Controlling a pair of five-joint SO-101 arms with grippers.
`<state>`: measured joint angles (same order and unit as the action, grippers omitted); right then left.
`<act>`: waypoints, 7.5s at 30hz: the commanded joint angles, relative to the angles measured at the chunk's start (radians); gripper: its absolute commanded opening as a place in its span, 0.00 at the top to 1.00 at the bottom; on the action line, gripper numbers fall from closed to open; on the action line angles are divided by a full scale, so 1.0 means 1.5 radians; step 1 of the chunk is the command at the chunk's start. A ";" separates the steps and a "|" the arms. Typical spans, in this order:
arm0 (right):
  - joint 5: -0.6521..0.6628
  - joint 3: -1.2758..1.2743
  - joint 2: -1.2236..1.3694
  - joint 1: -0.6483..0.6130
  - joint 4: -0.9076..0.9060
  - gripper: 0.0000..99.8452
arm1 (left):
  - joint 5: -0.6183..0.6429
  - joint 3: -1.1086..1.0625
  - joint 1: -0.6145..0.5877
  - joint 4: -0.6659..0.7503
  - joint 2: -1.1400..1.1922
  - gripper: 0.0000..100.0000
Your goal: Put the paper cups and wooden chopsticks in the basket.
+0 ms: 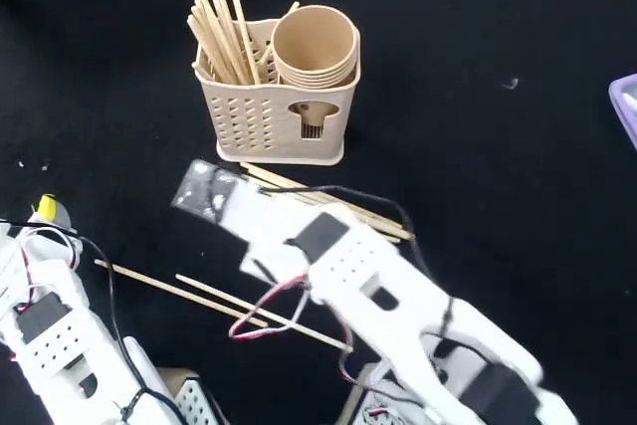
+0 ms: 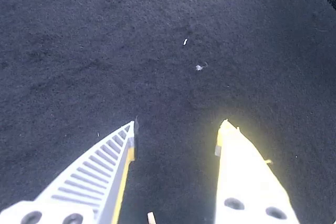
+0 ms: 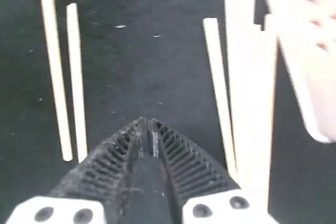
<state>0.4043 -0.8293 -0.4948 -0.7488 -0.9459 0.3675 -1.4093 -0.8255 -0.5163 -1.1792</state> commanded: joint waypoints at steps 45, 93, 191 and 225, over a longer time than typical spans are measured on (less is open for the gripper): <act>-0.078 -0.098 -0.025 -0.073 0.118 0.99 | 0.076 0.029 -0.144 0.011 -0.009 0.75; -0.125 0.020 0.257 -0.143 0.175 0.70 | 0.074 0.029 -0.140 0.011 -0.009 0.75; -0.154 0.401 0.205 0.177 0.763 0.99 | -0.028 0.006 0.006 0.006 -0.009 0.75; -0.194 0.261 0.152 0.140 0.717 0.89 | -0.028 0.008 0.005 0.006 -0.009 0.75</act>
<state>0.1174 -0.4534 -0.1511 -0.5263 0.1327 0.3368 -1.4093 -0.8255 -0.5163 -1.1792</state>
